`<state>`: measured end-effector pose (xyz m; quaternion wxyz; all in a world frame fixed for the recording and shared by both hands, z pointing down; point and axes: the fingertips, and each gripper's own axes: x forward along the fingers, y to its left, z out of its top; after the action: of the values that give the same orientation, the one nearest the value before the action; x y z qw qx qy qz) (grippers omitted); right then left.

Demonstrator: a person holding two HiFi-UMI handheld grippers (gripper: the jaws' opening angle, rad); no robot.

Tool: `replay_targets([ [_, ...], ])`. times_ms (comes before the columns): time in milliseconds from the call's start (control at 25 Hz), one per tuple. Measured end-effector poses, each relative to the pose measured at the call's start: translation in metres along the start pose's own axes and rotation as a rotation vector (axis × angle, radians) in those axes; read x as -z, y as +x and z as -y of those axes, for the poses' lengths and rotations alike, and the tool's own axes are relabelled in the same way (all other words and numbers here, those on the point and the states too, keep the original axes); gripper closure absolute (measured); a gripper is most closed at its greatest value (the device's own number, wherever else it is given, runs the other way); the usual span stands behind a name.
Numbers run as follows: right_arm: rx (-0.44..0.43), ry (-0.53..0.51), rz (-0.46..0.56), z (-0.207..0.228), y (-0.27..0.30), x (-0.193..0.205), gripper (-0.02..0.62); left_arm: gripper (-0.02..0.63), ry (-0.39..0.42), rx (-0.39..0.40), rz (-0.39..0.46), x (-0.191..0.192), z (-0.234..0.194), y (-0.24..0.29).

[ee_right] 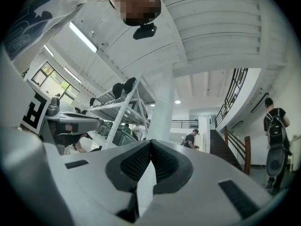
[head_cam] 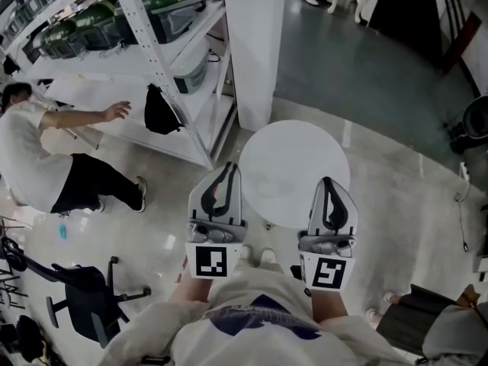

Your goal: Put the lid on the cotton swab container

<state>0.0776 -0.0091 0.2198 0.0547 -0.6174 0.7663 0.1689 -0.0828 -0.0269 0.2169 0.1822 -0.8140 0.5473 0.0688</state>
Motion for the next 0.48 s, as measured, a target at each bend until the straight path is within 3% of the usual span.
replay_targets([
  [480, 0.036, -0.056, -0.017, 0.007, -0.013, 0.000, 0.586, 0.588, -0.002, -0.015, -0.004, 0.002, -0.007, -0.011],
])
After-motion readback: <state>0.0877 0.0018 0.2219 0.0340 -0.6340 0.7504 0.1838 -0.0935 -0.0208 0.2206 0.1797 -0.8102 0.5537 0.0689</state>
